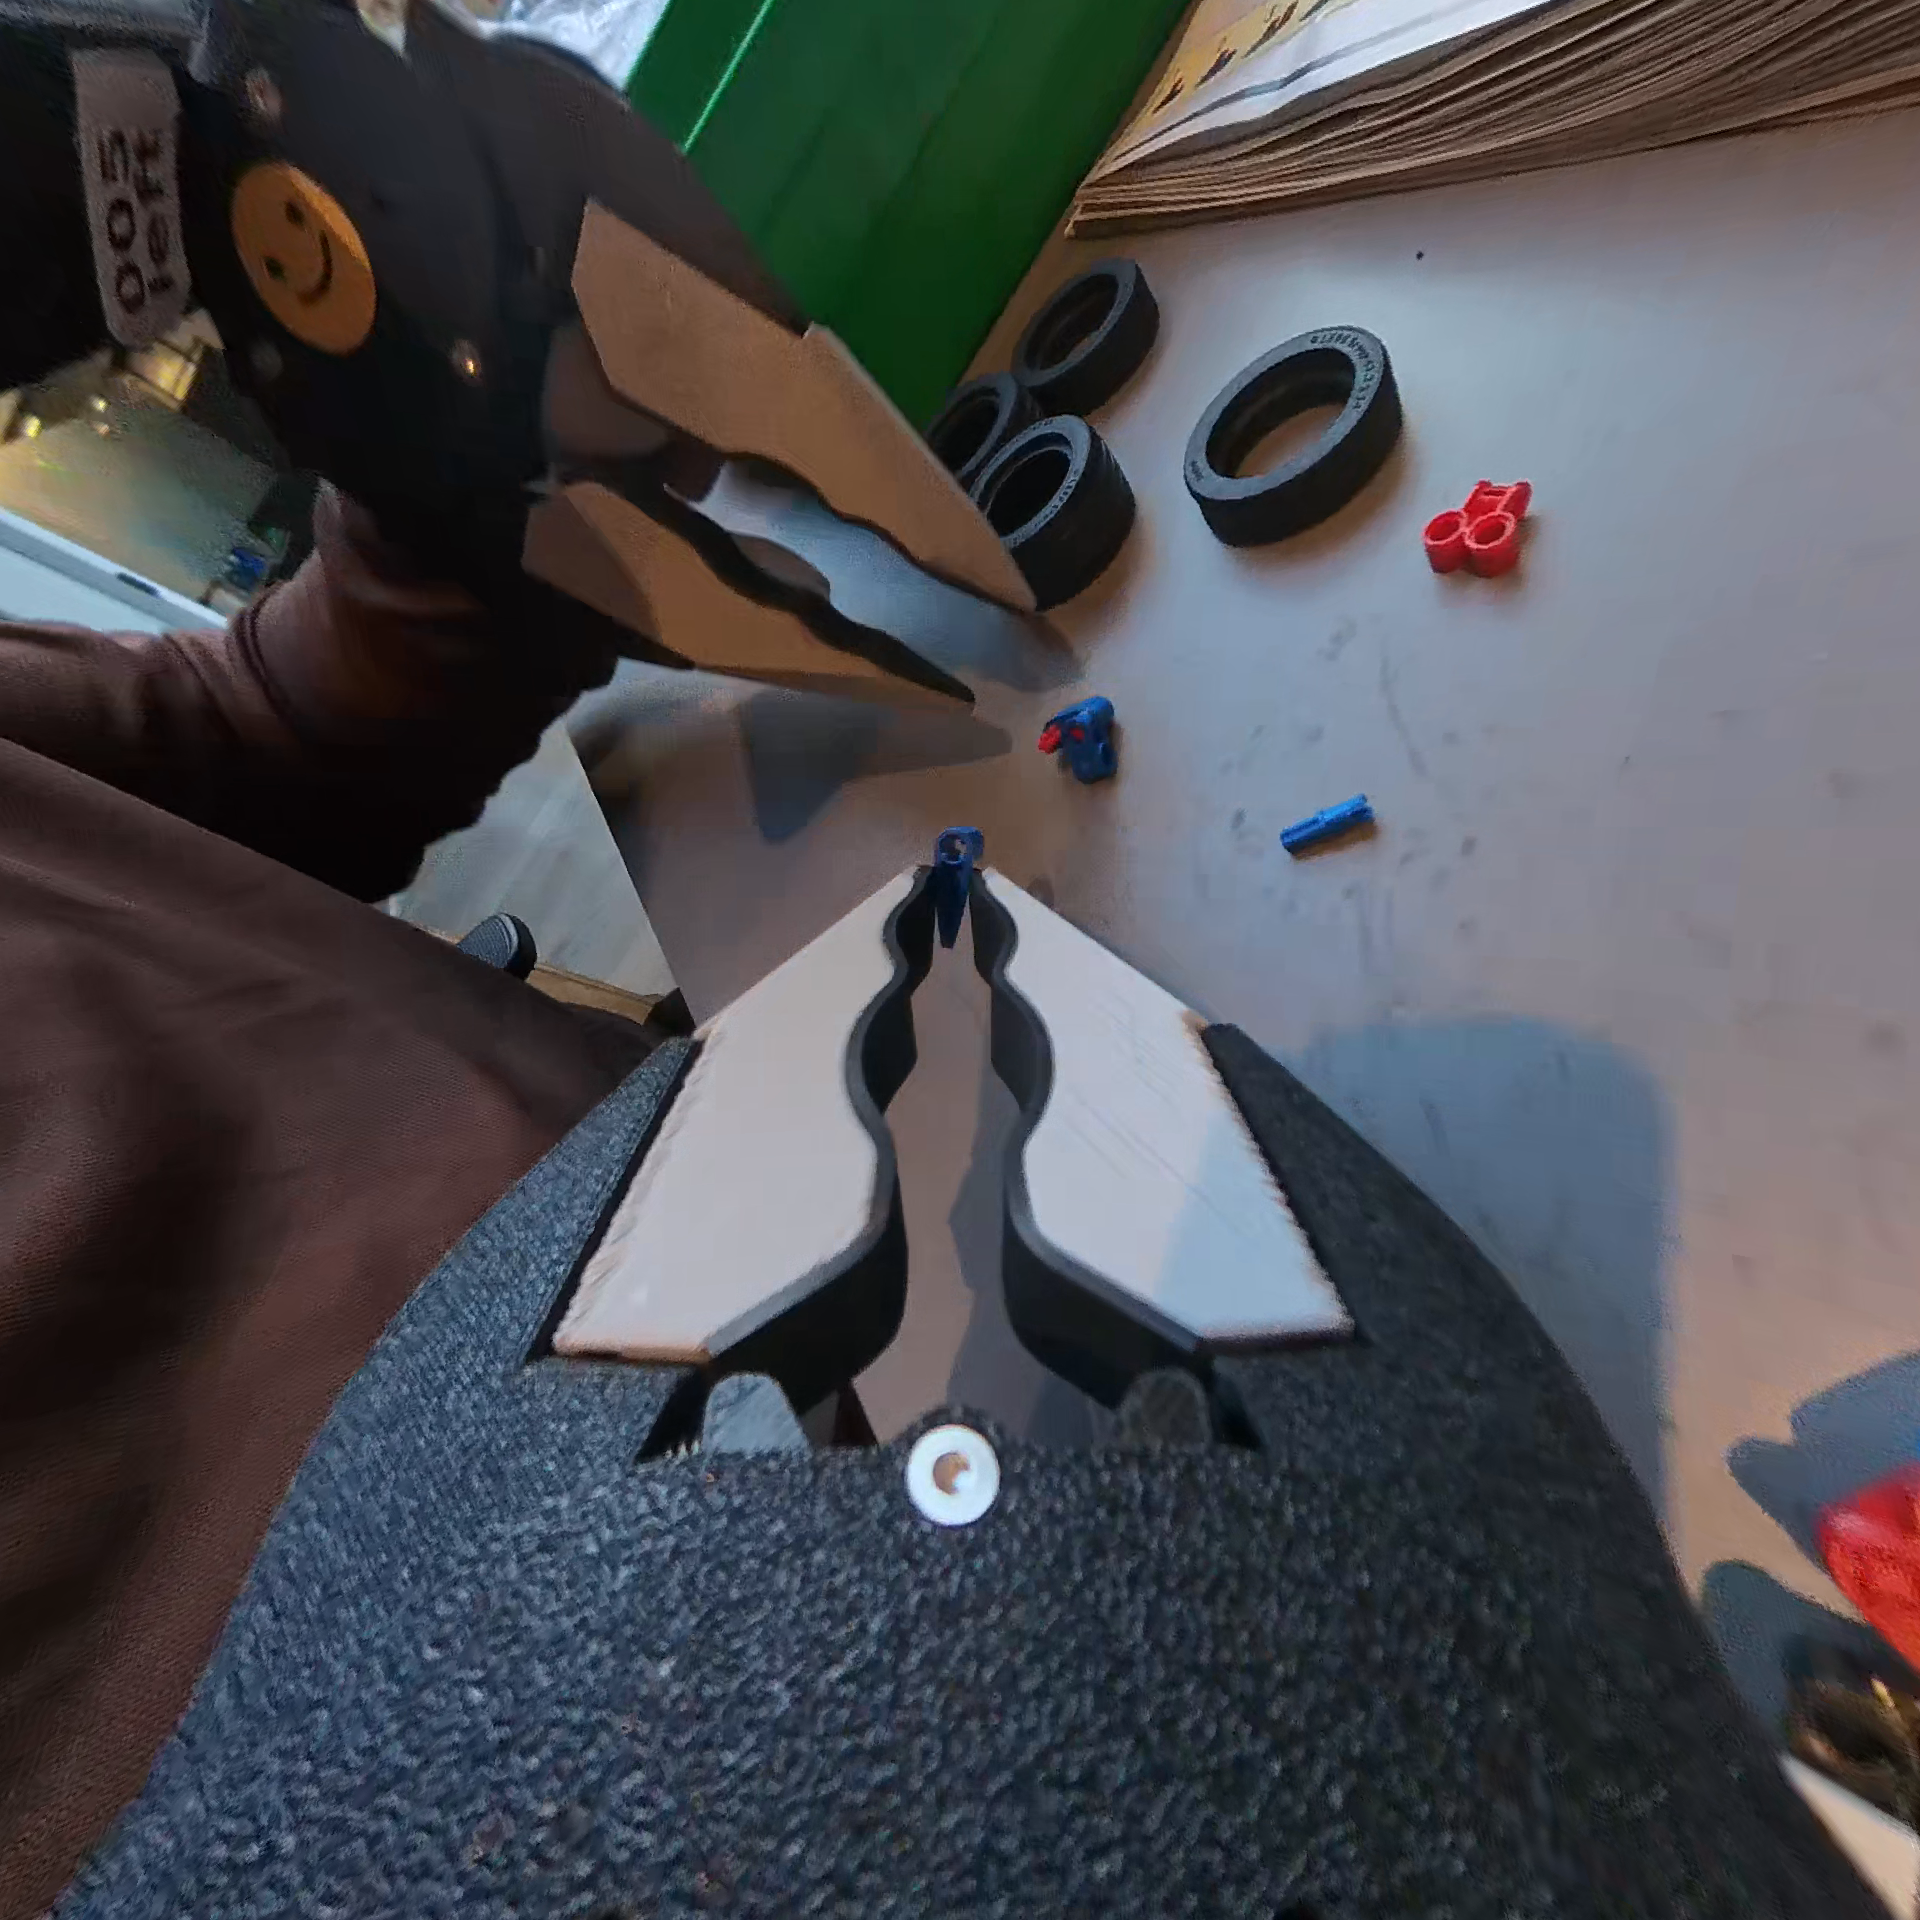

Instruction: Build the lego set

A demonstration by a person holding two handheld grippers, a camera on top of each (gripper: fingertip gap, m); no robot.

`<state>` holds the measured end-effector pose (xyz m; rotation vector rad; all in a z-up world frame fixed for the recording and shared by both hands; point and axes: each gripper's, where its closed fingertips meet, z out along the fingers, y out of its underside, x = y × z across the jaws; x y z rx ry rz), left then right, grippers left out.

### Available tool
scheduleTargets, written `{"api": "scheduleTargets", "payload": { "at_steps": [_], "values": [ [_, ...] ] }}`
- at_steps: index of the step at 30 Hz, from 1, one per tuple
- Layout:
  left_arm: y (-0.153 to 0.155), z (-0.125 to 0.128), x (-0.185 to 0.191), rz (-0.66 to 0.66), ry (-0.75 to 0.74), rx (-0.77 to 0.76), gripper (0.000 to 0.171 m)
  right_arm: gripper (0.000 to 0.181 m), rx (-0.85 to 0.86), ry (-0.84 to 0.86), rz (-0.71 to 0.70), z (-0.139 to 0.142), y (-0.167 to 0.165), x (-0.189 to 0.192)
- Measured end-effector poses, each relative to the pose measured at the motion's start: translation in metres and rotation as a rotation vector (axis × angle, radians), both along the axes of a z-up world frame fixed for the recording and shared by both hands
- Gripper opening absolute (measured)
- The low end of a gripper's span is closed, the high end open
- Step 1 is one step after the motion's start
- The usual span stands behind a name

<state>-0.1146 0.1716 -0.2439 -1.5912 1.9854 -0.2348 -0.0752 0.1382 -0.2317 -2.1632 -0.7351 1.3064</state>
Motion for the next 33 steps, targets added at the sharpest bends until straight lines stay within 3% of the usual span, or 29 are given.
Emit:
{"api": "scheduleTargets", "payload": {
  "at_steps": [6, 7, 15, 18, 22, 27, 33],
  "values": [
    [-0.004, -0.022, 0.003, -0.111, 0.197, -0.061, 0.031, 0.006, -0.013, 0.031, -0.008, 0.001, -0.003, 0.012],
    [0.001, -0.022, 0.004, -0.101, 0.2, -0.045, 0.022, 0.006, -0.021, 0.032, -0.004, 0.0, -0.004, 0.013],
    [0.001, -0.024, 0.016, -0.105, 0.198, -0.095, 0.022, 0.006, -0.032, 0.047, 0.007, -0.005, -0.009, 0.012],
    [-0.002, -0.025, 0.013, -0.092, 0.229, -0.133, 0.013, 0.006, -0.032, 0.053, 0.006, -0.005, -0.009, 0.012],
    [-0.001, -0.025, 0.01, 0.118, 0.226, -0.158, 0.012, 0.006, -0.017, 0.051, 0.002, -0.004, -0.009, 0.012],
    [-0.021, -0.024, 0.03, 0.414, 0.01, -0.406, 0.029, 0.006, -0.013, 0.02, -0.011, -0.007, -0.008, 0.012],
    [-0.032, -0.019, 0.021, 0.444, -0.031, -0.418, 0.034, 0.006, -0.03, -0.002, -0.01, -0.013, -0.01, 0.009]
  ]
}}
